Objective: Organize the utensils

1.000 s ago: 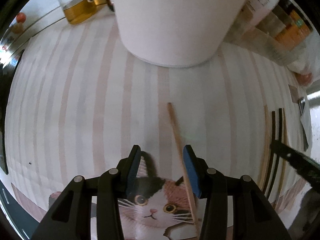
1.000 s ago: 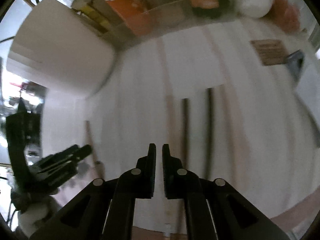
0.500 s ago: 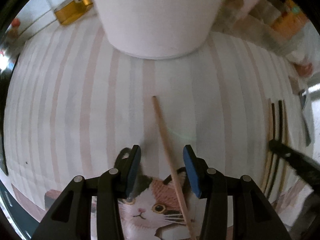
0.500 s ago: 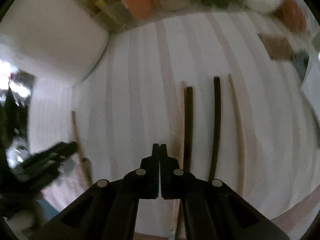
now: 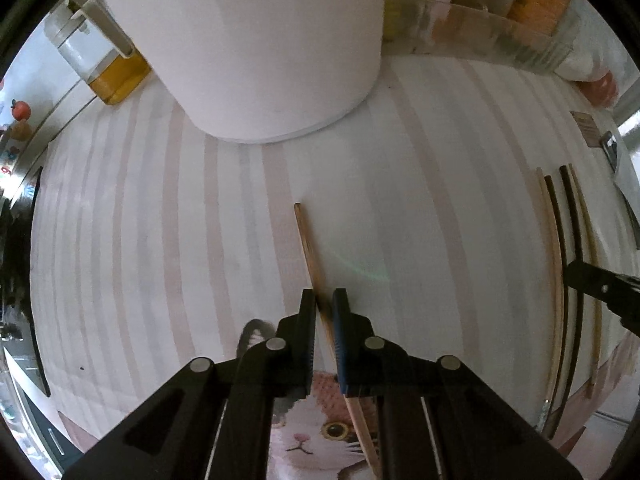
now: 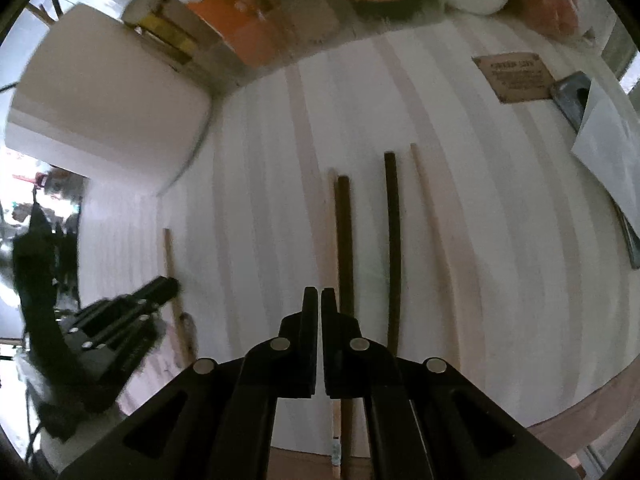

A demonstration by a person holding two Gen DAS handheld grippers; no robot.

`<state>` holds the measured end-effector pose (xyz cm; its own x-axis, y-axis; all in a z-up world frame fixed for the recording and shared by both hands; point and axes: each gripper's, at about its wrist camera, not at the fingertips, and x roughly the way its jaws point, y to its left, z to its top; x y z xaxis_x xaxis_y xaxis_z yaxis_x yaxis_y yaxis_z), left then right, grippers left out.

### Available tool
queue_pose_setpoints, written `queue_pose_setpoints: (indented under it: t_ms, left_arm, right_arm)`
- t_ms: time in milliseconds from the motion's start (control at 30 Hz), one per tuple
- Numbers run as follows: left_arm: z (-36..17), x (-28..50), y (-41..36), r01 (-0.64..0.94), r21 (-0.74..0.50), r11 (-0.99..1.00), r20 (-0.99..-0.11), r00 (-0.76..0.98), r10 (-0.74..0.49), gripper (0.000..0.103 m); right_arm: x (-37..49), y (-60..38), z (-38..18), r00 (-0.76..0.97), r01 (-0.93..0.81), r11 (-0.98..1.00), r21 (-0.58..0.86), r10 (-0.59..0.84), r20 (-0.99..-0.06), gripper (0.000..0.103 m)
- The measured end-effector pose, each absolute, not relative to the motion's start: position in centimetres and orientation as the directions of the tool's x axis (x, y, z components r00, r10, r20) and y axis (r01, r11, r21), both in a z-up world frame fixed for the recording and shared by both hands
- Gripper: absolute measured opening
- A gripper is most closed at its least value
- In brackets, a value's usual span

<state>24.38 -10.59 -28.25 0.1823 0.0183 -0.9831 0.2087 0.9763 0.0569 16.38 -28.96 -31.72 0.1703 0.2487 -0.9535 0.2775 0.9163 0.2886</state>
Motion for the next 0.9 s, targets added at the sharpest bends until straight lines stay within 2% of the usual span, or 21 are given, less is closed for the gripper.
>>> queue_pose_setpoints:
  t_ms: [167, 533, 700, 800, 833, 900]
  left_arm:
    - [-28.5, 24.5, -9.7, 0.203, 0.056, 0.978, -0.983, 0.184, 0.018, 0.006]
    - [-29.0, 24.7, -7.8, 0.195, 0.04, 0.98, -0.983, 0.184, 0.003, 0.006]
    - [-29.1, 24.9, -7.5, 0.186, 0.03, 0.982, -0.983, 0.181, -0.005, 0.007]
    - [-29.0, 24.5, -7.7, 0.182, 0.026, 0.983, -0.983, 0.182, -0.008, 0.007]
    - [-29.0, 24.7, -7.5, 0.183, 0.025, 0.983, -0.983, 0.182, -0.008, 0.007]
    - [-29.2, 24.7, -7.2, 0.182, 0.02, 0.983, -0.983, 0.181, -0.013, 0.007]
  right_arm:
    - [16.6, -29.3, -32.7, 0.155, 0.277, 0.924, 0.264, 0.228, -0.961, 0.002]
    - [18.4, -26.5, -32.5, 0.124, 0.162, 0.962, 0.218, 0.199, -0.972, 0.005]
    - [19.0, -25.9, -32.7, 0.094, 0.155, 0.976, 0.155, 0.142, -0.985, 0.005]
    - [18.8, -26.7, -32.2, 0.092, 0.176, 0.984, 0.04, 0.024, -0.995, 0.005]
    - [18.7, -27.0, -31.8, 0.107, 0.191, 0.981, 0.039, 0.019, -0.994, 0.005]
    - [18.6, -27.5, -30.9, 0.15, 0.23, 0.96, 0.157, 0.125, -0.981, 0.006]
